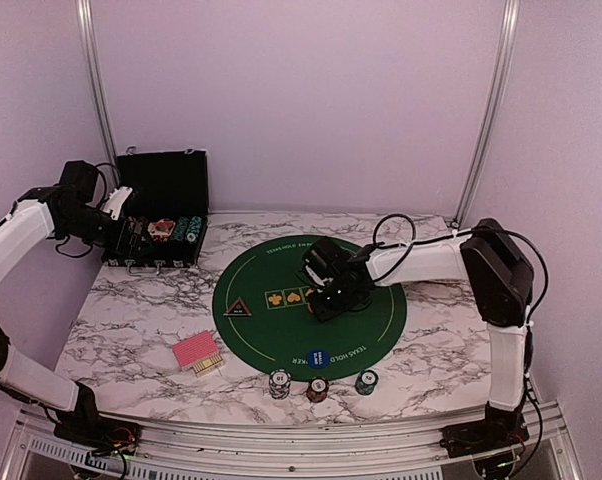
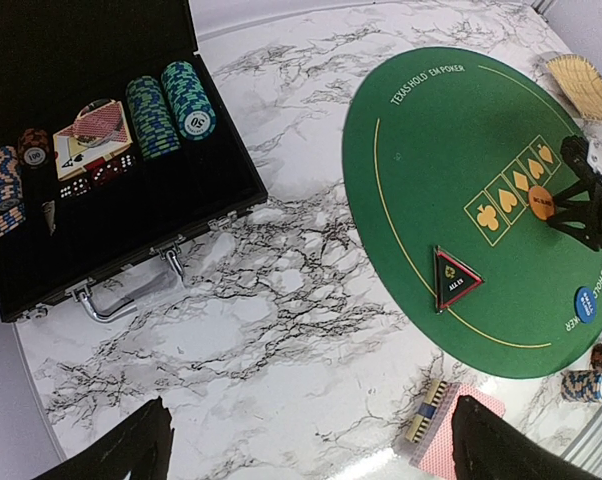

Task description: Distribute texas hold em gaming equipment

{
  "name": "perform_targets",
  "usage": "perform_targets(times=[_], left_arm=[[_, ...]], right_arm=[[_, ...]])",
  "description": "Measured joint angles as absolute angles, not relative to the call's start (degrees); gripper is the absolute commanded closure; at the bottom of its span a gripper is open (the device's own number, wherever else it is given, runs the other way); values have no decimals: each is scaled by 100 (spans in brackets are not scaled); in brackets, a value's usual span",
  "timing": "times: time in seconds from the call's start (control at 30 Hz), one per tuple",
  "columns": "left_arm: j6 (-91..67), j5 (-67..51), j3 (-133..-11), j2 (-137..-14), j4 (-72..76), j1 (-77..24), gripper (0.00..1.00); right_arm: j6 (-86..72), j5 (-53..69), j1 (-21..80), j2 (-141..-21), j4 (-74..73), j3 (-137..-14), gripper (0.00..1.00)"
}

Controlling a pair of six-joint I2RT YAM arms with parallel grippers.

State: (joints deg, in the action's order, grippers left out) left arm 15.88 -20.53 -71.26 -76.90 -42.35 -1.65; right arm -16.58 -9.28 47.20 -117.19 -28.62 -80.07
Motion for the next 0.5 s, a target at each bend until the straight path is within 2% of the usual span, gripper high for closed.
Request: perform_targets(times=[0.5], left_arm=[[1638,-2051,-7126,-7686,-4276,-165,1]], right_arm=[[-2008,-1356,4029,-13294,-2665,-10197,63]])
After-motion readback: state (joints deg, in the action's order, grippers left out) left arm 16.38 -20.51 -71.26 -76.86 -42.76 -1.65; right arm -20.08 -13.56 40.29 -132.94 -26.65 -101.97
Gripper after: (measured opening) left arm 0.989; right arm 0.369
